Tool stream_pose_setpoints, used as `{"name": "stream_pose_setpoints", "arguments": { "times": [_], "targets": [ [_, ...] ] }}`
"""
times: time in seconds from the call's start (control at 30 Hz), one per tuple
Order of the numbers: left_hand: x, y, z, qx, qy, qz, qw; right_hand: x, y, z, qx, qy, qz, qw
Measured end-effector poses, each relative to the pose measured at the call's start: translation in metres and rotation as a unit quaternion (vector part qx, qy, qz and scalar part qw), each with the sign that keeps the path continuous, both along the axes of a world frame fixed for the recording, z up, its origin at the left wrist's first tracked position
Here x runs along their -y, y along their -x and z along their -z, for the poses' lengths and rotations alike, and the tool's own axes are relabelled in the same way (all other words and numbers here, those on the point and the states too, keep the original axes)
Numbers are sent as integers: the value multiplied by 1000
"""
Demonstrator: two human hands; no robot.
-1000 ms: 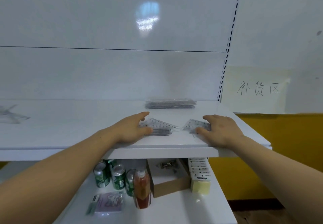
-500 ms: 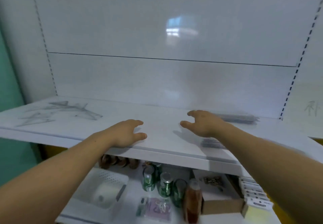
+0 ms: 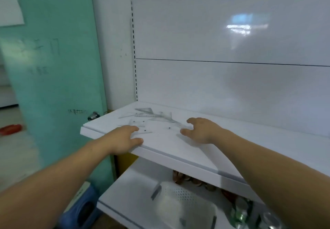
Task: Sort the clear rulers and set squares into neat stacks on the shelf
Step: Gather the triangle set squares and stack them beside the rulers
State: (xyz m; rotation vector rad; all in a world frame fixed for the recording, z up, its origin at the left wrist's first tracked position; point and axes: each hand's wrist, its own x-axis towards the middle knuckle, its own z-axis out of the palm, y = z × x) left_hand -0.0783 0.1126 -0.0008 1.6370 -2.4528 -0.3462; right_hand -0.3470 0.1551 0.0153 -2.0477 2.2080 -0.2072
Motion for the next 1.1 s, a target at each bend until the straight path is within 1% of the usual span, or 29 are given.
{"name": "stream_pose_setpoints", "arguments": {
  "times": [0.23,0.33,0.43,0.6,0.67,0.73,0.77,0.83,0.87,0.93,1.03,1.1],
  "targets": [
    [81,-21,3,-21,14,-30,999,97,-30,11,1,1,-18,1000],
    [117,-20,4,-33,24,-39,998,139,-34,14,-9,-22,-12,1000],
    [150,-17,2,-31,10,-30,999,172,-39,14,-30,-39,-12,999],
    [196,-7,3,-17,12,11,1000,202,-40,9,38,-42,-44,997],
    [213,1,4,9,6,42,999,206,-41,6,58,-49,-56,996],
    [230,7,5,51,-5,65,997,205,-44,4,78,-49,-45,995],
    [237,9,6,67,-13,75,995,205,-46,4,80,-44,-34,995],
    [248,11,6,72,-26,95,993,202,-50,5,52,-32,-12,998],
    [252,10,6,68,-20,106,992,200,-53,6,34,-27,-7,999],
    [261,9,5,55,13,131,990,194,-57,7,29,-9,5,1000],
    [268,9,3,3,19,168,986,186,-62,11,29,61,30,997],
    [272,9,4,-12,12,167,986,180,-65,17,22,120,58,991]
  ]
}}
